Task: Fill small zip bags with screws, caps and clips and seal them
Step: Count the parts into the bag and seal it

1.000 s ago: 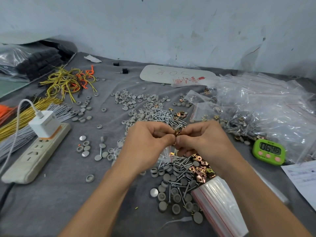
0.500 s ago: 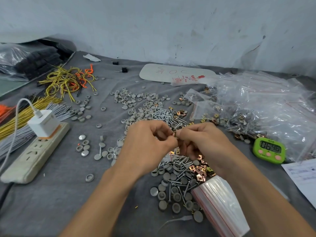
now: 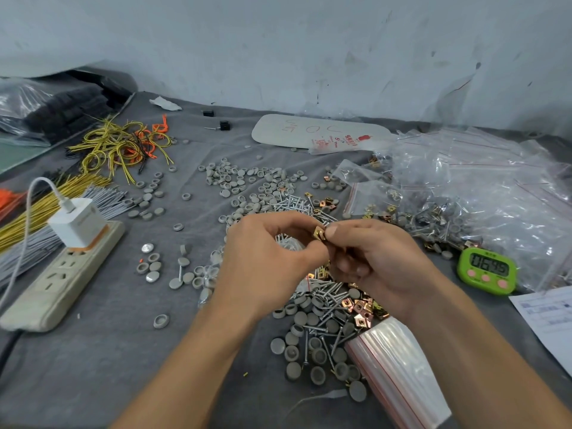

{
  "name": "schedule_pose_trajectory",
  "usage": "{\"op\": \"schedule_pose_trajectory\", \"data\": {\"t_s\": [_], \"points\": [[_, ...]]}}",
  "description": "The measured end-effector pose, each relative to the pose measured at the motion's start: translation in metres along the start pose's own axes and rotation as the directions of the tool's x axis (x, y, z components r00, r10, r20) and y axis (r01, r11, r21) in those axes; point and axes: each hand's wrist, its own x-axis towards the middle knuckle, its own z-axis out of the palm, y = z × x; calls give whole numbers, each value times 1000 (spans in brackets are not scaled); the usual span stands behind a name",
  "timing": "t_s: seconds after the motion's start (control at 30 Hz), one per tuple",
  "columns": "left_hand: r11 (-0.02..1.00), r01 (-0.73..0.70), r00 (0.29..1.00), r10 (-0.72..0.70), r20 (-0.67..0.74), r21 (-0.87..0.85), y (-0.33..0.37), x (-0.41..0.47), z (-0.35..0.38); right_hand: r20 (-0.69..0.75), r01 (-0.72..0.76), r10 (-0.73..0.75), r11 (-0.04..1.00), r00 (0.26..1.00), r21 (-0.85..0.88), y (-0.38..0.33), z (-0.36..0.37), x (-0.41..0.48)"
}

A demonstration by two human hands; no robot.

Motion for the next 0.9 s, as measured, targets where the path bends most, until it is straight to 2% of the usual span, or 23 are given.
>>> {"op": "schedule_pose_trajectory", "data": {"t_s": [0.17,0.27,0.43,0.5,0.57,0.63,0.73,0.83,0.9], "points": [[1000,-22,995,23,-101,15,0,2,0,1,2,-2,999,1000,34,0,-2,0],[998,48,991,-52,-121,-35,-6,6,-4,-50,-29,29,999,998,19,0,-6,0],[976,96,995,-92,-33,195,-14,6,4,-146,-103,138,969,980,225,8,-4,10],[964,106,994,-109,-2,245,-21,7,7,-183,-132,179,961,967,243,14,1,15],[954,90,995,-101,25,285,-26,10,8,-209,-174,221,960,953,220,17,2,18],[936,22,997,-48,67,351,-30,12,9,-174,-238,265,958,948,158,17,1,20],[927,-53,990,0,141,373,-28,13,12,-140,-223,227,974,964,44,20,-3,21],[942,-1,979,-67,190,336,-25,14,3,-209,-144,155,987,966,68,20,-4,20],[934,29,937,-149,315,355,-26,16,-12,-310,-109,92,993,946,-40,20,-9,22]]}}
